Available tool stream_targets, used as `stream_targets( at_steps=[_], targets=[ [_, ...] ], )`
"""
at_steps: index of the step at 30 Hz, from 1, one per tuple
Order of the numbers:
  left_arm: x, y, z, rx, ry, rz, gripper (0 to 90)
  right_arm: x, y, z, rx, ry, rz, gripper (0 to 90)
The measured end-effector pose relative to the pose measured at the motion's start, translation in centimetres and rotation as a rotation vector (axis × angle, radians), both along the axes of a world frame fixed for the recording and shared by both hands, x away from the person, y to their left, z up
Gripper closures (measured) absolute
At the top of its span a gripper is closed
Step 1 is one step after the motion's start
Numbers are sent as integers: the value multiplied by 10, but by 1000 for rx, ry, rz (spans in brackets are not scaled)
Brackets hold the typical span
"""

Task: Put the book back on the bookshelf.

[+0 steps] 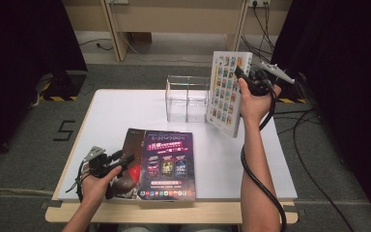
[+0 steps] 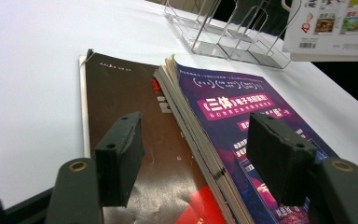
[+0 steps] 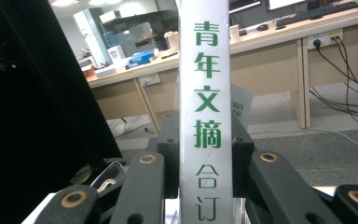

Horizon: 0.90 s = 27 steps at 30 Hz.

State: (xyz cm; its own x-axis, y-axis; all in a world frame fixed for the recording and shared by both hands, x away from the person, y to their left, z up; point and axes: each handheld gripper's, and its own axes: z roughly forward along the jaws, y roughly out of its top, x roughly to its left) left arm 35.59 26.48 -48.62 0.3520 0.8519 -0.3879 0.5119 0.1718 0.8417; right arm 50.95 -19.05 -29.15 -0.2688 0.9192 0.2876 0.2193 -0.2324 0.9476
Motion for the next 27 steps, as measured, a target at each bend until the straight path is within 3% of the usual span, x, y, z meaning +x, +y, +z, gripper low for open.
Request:
stream_targets(
  at_steps=[15, 18, 27],
  targets=[
    [0, 0, 0, -2, 2, -4, 355, 35, 15, 3, -29, -26, -34, 738],
    [1, 1, -1, -2, 5, -4, 355, 40, 17, -1, -39, -34, -46, 738],
    [1, 0, -3, 2, 9, -6, 355, 46, 18, -24, -51, -4, -60, 738]
  ],
)
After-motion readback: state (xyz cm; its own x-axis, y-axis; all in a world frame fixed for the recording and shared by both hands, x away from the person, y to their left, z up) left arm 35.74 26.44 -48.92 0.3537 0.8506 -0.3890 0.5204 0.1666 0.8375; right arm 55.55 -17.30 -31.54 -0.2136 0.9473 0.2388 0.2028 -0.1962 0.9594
